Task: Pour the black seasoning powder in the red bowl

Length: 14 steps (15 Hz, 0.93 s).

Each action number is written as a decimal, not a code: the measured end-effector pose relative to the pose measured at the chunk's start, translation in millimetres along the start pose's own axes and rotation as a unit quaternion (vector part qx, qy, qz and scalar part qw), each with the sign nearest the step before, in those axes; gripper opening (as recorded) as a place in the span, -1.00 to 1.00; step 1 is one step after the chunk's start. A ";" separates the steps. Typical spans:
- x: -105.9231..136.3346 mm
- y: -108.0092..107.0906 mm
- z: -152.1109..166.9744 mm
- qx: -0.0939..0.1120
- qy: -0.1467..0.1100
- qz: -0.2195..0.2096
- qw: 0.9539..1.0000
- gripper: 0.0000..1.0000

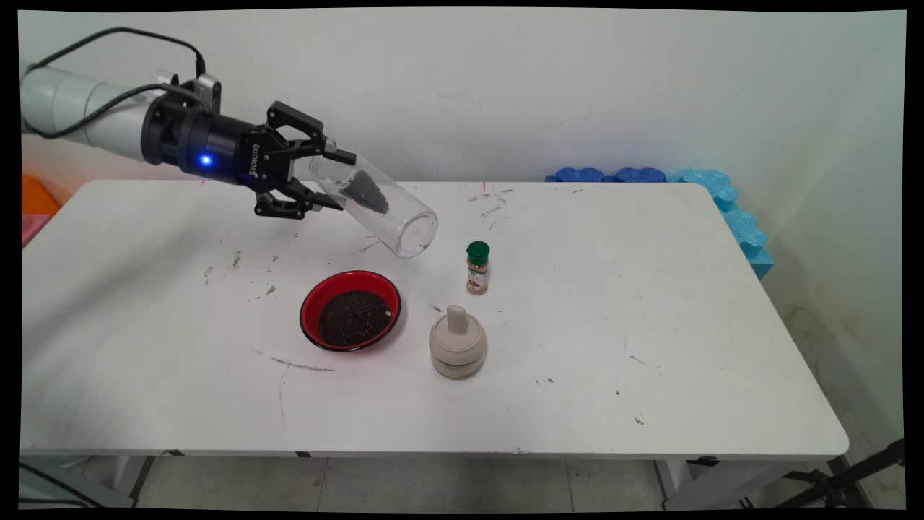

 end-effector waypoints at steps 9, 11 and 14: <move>7.7 38.3 -3.5 0.038 0.030 0.205 0.978 -1.00; 9.4 47.7 -4.7 0.048 0.038 0.251 0.966 -1.00; 12.4 61.2 -6.6 0.066 0.047 0.318 0.944 -1.00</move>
